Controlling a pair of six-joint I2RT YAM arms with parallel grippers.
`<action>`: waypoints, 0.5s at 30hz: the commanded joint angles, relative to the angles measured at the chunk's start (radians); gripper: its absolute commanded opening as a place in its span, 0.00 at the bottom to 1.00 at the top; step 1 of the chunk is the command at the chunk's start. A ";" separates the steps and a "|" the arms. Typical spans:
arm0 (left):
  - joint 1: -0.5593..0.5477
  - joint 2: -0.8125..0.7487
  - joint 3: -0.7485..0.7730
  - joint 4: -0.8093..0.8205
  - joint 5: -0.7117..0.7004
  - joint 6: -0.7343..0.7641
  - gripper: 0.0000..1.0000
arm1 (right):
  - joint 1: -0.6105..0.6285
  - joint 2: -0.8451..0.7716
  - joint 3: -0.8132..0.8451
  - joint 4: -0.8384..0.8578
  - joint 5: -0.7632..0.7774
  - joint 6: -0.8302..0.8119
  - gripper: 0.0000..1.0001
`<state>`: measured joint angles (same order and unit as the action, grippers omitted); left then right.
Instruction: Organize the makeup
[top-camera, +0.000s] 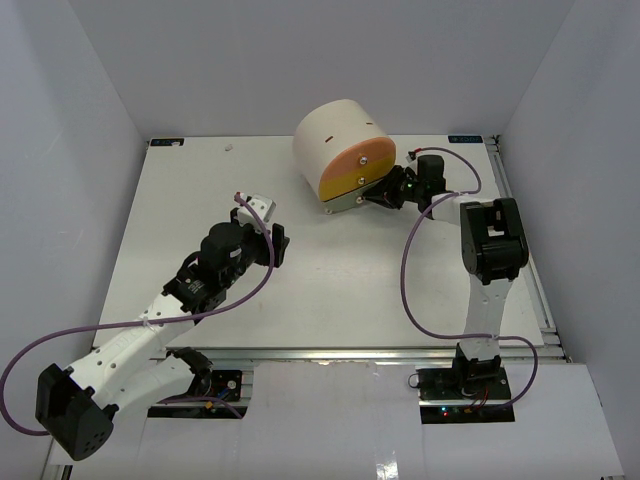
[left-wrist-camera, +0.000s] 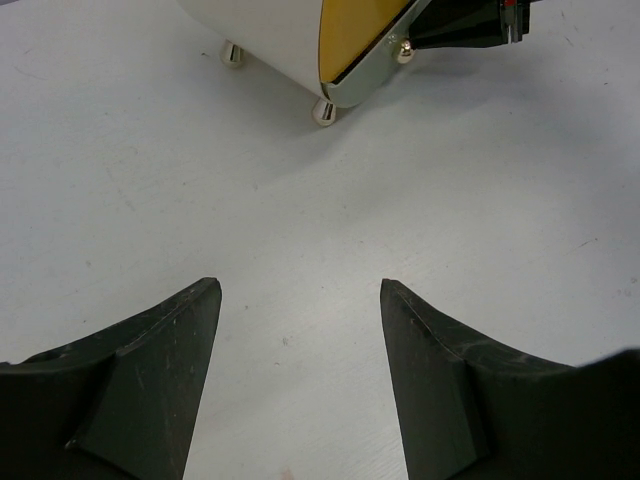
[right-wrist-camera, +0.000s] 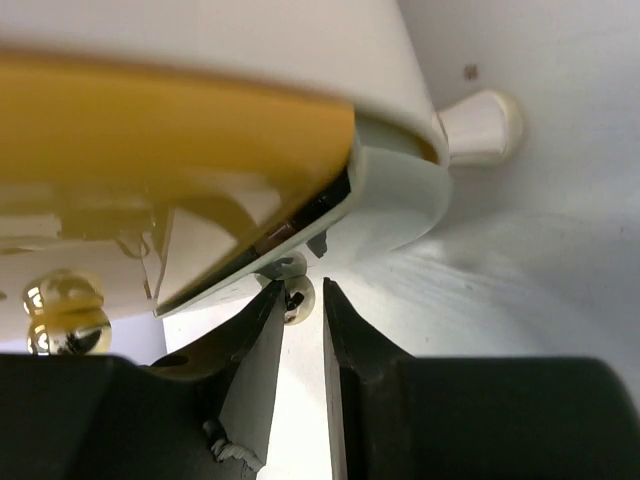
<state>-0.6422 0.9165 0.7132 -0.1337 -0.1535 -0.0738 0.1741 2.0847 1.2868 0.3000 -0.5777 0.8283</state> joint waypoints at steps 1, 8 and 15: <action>0.010 -0.007 -0.002 0.017 0.006 0.008 0.76 | 0.001 0.040 0.091 0.049 0.019 -0.014 0.28; 0.015 -0.007 -0.001 0.017 0.014 0.008 0.76 | -0.001 0.047 0.098 0.076 0.012 -0.020 0.29; 0.021 -0.018 0.003 0.022 0.061 -0.001 0.76 | -0.034 -0.125 -0.043 -0.020 -0.040 -0.272 0.37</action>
<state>-0.6304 0.9175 0.7132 -0.1334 -0.1381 -0.0709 0.1662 2.1132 1.3061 0.3134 -0.5812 0.7738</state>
